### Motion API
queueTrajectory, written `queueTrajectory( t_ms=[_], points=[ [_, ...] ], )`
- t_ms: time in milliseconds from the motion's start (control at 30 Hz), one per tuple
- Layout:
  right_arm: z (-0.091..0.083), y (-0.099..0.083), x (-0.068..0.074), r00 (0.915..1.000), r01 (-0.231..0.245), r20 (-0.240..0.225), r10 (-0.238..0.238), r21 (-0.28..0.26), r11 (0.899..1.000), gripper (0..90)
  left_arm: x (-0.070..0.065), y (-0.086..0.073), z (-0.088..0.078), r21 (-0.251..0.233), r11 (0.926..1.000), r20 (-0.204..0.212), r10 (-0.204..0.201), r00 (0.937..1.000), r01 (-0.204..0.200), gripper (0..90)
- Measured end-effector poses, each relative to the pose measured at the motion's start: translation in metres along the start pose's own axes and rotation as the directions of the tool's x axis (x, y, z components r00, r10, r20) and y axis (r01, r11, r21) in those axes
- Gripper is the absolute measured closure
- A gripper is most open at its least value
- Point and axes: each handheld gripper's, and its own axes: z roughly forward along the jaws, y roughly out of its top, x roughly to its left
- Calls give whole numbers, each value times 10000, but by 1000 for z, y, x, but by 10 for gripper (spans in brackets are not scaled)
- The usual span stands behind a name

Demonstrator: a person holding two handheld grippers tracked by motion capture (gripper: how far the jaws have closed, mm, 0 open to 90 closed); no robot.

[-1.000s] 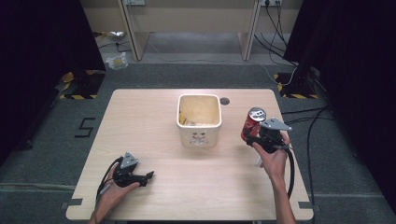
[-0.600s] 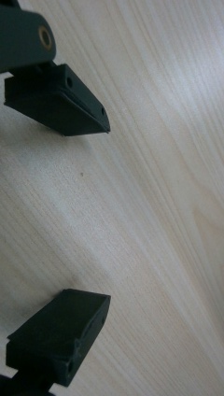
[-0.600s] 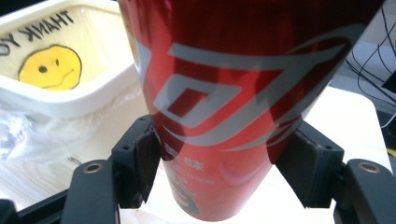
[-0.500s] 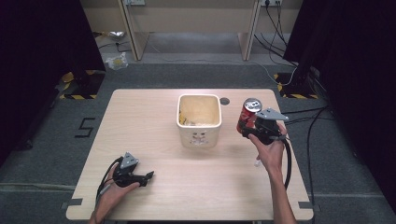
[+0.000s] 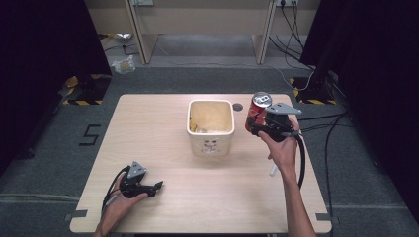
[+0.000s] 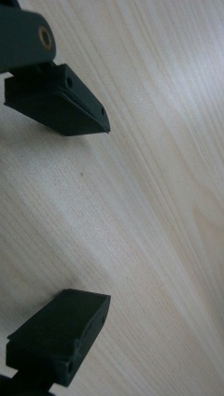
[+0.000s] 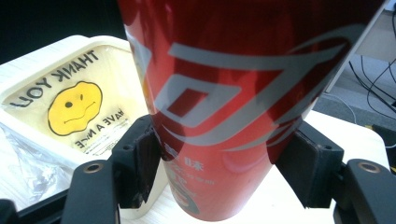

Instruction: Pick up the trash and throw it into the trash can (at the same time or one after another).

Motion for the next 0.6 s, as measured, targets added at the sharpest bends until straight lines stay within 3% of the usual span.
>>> queueTrajectory(
  t_ms=[600],
  points=[
    [7, 28, 15, 9987, 432, -277, -433, -6, 9991, 342, 0, 0, 0, 13, 10000, 23, 26, 10000, -26, 140]
  ],
)
